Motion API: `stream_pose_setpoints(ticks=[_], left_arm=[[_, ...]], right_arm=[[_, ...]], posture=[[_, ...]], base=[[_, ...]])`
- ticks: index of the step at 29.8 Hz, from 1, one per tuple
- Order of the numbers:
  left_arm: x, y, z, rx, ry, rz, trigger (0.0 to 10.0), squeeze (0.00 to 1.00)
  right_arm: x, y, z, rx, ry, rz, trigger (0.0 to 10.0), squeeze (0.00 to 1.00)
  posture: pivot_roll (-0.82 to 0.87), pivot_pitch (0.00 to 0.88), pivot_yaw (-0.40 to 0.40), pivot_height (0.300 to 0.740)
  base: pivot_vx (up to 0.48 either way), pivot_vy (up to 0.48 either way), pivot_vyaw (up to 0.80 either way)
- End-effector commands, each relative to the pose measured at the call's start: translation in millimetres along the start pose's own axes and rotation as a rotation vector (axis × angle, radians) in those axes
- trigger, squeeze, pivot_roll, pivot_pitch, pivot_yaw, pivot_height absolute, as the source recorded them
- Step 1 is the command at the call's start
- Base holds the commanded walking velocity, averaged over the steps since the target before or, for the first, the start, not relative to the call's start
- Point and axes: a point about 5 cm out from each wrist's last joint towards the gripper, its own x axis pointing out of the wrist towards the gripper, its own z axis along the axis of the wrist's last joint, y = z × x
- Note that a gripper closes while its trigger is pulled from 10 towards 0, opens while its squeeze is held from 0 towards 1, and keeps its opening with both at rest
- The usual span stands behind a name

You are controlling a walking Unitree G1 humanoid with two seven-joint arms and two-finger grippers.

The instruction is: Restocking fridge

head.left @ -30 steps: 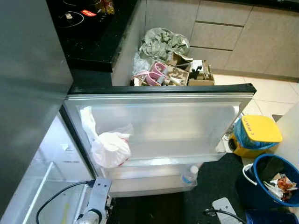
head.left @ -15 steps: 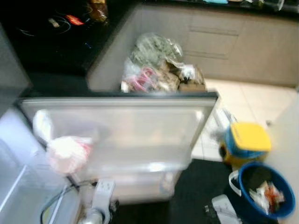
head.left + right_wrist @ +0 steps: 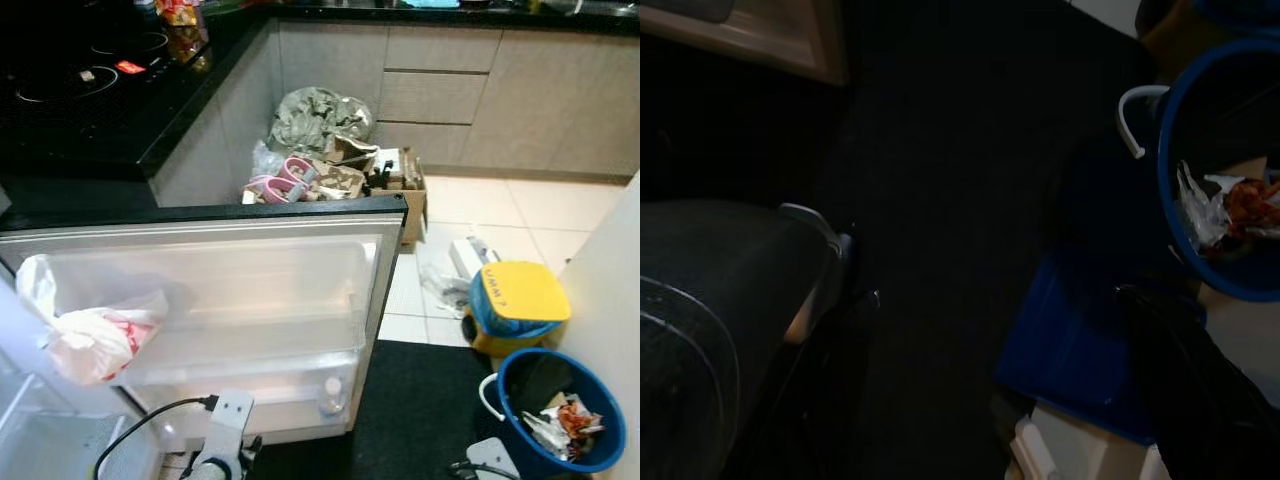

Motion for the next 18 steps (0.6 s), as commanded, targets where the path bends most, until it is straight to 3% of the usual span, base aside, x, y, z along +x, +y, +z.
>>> stream_pose_setpoints(ticks=[1,18], left_arm=[[-0.6,3.1,-2.0,0.004,0.016,0.007,10.0,0.00],[-0.9,4.5,-3.1,-0.014,0.021,0.009,10.0,0.00]], right_arm=[[0.1,-1.2,0.2,0.009,0.001,-0.005,10.0,0.00],[-0.2,0.0,-0.7,0.011,0.001,-0.004,10.0,0.00]], posture=[[-0.10,0.031,-0.060,0.740],[-0.11,0.035,-0.057,0.740]], base=[[0.000,-0.319,0.00],[0.000,-0.242,0.00]])
